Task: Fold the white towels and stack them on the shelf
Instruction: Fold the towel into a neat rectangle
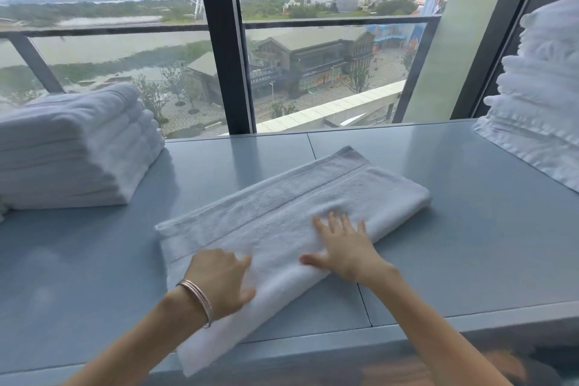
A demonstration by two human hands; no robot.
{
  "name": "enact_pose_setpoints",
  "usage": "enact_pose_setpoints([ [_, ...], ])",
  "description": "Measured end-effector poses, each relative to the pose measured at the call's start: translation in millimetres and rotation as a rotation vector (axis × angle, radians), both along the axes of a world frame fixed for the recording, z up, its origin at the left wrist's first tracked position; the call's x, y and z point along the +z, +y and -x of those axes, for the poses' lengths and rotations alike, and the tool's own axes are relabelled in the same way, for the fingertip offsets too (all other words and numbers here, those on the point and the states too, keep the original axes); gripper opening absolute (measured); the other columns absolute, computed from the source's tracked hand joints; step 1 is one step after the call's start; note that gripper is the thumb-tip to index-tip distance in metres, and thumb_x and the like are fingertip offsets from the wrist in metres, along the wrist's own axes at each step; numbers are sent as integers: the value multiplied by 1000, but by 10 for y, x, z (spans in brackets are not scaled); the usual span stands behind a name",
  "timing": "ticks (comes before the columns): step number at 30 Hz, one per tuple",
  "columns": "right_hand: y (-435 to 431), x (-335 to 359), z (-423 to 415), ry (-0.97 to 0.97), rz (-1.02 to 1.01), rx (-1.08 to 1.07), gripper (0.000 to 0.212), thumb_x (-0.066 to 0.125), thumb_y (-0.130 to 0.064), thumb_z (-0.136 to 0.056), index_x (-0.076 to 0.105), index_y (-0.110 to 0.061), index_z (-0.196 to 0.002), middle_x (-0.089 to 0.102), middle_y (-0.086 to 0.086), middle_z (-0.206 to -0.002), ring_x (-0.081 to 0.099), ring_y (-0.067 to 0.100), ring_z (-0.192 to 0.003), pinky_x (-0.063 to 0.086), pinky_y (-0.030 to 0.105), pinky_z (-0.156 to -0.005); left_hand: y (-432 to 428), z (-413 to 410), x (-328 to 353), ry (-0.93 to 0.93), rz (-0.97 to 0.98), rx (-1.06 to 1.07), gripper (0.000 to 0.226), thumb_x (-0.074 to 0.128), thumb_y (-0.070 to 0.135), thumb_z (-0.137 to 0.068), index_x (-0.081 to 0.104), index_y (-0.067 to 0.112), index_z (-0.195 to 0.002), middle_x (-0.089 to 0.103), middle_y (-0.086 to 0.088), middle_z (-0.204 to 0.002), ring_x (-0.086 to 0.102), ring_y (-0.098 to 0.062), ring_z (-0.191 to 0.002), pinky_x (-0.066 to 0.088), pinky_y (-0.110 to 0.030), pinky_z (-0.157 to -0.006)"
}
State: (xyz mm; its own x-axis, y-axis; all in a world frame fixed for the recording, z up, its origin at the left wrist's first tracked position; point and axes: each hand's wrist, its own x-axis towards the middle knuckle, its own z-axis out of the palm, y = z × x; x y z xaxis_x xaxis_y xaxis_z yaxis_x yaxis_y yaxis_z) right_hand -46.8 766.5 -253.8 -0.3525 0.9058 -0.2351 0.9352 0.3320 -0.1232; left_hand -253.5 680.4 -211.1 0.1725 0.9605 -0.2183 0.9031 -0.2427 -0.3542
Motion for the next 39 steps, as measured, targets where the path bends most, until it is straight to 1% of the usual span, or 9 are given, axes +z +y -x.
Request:
enact_pose_setpoints([
  [4, 360, 48, -383, 233, 63, 166, 86, 60, -51, -82, 17, -16, -148, 11, -1, -157, 5, 10, -143, -7, 37, -114, 35, -183, 181, -184, 165, -112, 41, 51, 49, -88, 55, 33, -125, 64, 0, -113, 56, -23, -109, 41, -28, -83],
  [9, 582, 194, -598, 135, -195, 21, 49, 61, -35, -88, 47, -25, -134, 42, -11, -141, 34, 22, -134, 23, 35, -110, 849, -138, 45, -511, 94, -202, 57, 64, 35, -85, 43, 27, -138, 48, 1, -138, 44, -16, -126, 37, -31, -102],
  [14, 653, 260, -736, 210, 60, 61, 106, 70, -65, -62, 34, -3, -140, 32, 4, -149, 28, 23, -137, 20, 40, -113, 1397, -23, -170, -571, 158, -112, 87, 75, 40, -75, 30, 15, -145, 26, -6, -152, 24, -18, -139, 14, -22, -111],
  [16, 689, 282, -764, 141, 103, 83, 111, 76, -55, -64, 20, -6, -147, 17, 1, -155, 14, 17, -142, 6, 30, -115, 1493, 25, -188, -631, 197, -76, 90, 78, 38, -72, 31, 14, -144, 27, -3, -151, 25, -16, -139, 14, -20, -111],
  [19, 733, 295, -708, 74, 130, 124, 112, 78, -47, -67, 11, -10, -149, 11, 2, -157, 7, 15, -143, 1, 24, -114, 1601, 101, -144, -612, 206, -91, 89, 82, 38, -66, 37, 18, -141, 38, 0, -143, 36, -15, -132, 23, -22, -110],
  [26, 752, 357, -722, 7, 2, 157, 97, 76, -51, -66, 30, -16, -143, 38, -4, -143, 36, 15, -132, 32, 28, -106, 1660, 99, -140, -477, 254, -103, 89, 84, 36, -61, 38, 21, -137, 37, 3, -136, 40, -15, -125, 31, -27, -107],
  [29, 784, 312, -742, 32, -112, 130, 78, 72, -45, -68, 40, -25, -136, 54, -6, -126, 49, 17, -118, 41, 28, -88, 1675, 57, -158, -464, 172, -83, 83, 81, 35, -60, 41, 20, -131, 46, 3, -125, 47, -15, -114, 39, -25, -97],
  [34, 826, 222, -796, 158, -170, 39, 54, 71, -41, -65, 53, -30, -114, 63, -5, -104, 57, 20, -97, 36, 27, -70, 1646, -19, -200, -443, 7, -68, 52, 72, 28, -67, 53, 21, -115, 59, 1, -112, 56, -21, -103, 40, -26, -72],
  [39, 789, 135, -813, 232, -297, 135, 40, 67, -39, -61, 60, -19, -95, 62, -4, -90, 55, 22, -79, 32, 27, -61, 1605, -48, -208, -391, -101, -29, 39, 70, 33, -67, 59, 25, -104, 63, 2, -104, 59, -23, -97, 40, -27, -67],
])
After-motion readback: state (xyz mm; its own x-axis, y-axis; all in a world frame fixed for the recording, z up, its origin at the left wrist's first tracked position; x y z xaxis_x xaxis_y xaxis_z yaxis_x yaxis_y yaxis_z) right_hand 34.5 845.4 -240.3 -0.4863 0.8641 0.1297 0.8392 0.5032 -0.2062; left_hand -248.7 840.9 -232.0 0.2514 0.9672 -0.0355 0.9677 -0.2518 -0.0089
